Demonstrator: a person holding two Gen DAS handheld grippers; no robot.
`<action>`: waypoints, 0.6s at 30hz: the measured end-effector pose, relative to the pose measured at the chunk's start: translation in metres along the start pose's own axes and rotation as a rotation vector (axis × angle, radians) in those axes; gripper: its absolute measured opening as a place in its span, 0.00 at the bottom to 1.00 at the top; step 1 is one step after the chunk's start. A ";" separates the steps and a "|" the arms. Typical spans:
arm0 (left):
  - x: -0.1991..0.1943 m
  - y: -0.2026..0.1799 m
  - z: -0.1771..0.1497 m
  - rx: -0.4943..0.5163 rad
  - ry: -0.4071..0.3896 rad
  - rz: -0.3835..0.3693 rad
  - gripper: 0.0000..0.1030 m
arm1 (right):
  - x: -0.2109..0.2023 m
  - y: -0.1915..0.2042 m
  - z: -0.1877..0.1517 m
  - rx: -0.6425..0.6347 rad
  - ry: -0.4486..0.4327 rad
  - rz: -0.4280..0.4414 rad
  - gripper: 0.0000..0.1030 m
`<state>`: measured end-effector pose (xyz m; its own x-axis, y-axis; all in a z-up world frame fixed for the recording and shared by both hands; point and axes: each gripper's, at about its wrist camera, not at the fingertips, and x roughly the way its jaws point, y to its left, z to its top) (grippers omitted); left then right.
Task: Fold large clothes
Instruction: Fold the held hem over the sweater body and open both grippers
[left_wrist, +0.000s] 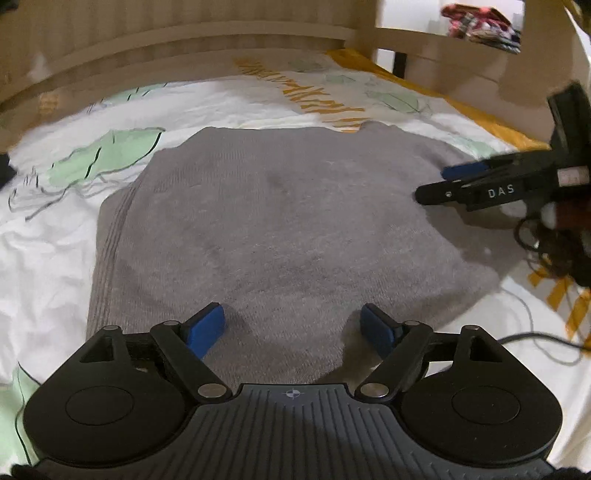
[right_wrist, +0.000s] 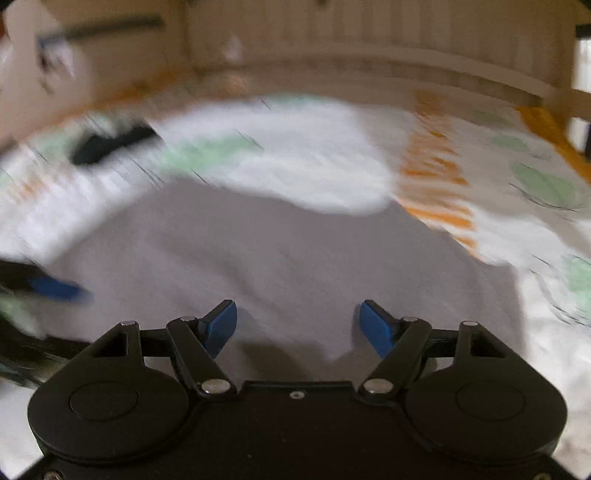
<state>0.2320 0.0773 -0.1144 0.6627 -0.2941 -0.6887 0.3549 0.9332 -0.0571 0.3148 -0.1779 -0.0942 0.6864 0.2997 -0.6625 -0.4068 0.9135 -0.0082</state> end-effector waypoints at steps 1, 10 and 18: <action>0.000 0.002 0.000 -0.007 0.002 -0.004 0.78 | 0.000 -0.007 -0.002 0.027 -0.015 0.004 0.76; 0.000 -0.001 -0.008 -0.009 -0.041 -0.010 0.87 | -0.022 -0.001 0.011 0.059 -0.125 0.045 0.78; -0.021 -0.001 0.023 -0.030 -0.103 -0.048 0.86 | 0.014 -0.014 0.041 0.075 -0.101 0.024 0.81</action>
<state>0.2327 0.0774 -0.0831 0.7098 -0.3571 -0.6072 0.3694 0.9227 -0.1108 0.3548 -0.1746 -0.0727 0.7361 0.3442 -0.5829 -0.3799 0.9227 0.0650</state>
